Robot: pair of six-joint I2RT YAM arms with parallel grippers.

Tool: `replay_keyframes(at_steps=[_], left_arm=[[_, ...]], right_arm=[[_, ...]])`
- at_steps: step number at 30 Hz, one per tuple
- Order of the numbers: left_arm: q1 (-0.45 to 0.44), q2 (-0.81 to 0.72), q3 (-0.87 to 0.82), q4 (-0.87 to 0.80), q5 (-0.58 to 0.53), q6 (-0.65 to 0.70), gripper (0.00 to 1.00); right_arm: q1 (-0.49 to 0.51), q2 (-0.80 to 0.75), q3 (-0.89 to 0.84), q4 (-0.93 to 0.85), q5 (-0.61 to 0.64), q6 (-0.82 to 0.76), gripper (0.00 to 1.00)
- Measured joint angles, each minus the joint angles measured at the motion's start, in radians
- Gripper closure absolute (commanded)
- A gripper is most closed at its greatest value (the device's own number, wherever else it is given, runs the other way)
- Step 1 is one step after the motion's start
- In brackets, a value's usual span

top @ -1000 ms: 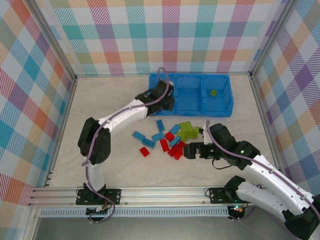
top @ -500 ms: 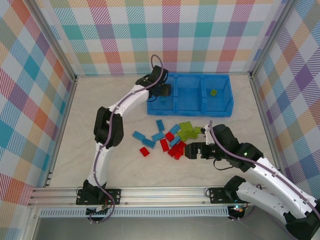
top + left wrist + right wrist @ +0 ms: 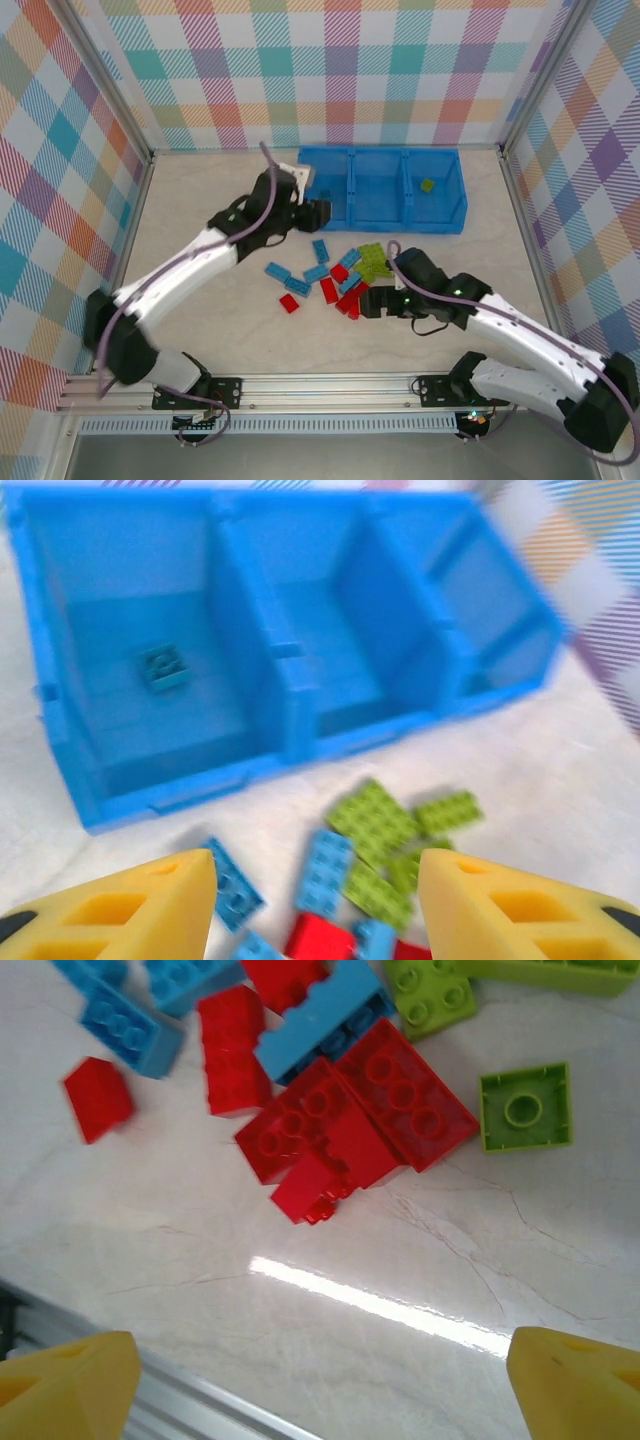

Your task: Sort the legos into containers by color

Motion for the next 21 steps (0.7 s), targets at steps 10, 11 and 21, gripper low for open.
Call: replay_keyframes(at_steps=[10,11,21], left_arm=[[-0.22,-0.574,-0.277,-0.177,0.015,0.249,0.16],[-0.231,-0.614,-0.319,-0.19,0.039,0.277,0.13],[-0.326,-0.615,-0.41,-0.448,0.164,0.51,0.0]], right_arm=[[0.192,0.238,-0.096,0.308,0.14,0.284,0.1],[0.192,0.259,-0.096,0.323,0.148,0.299,0.12],[0.192,0.407,-0.072,0.365,0.246,0.463,0.4]])
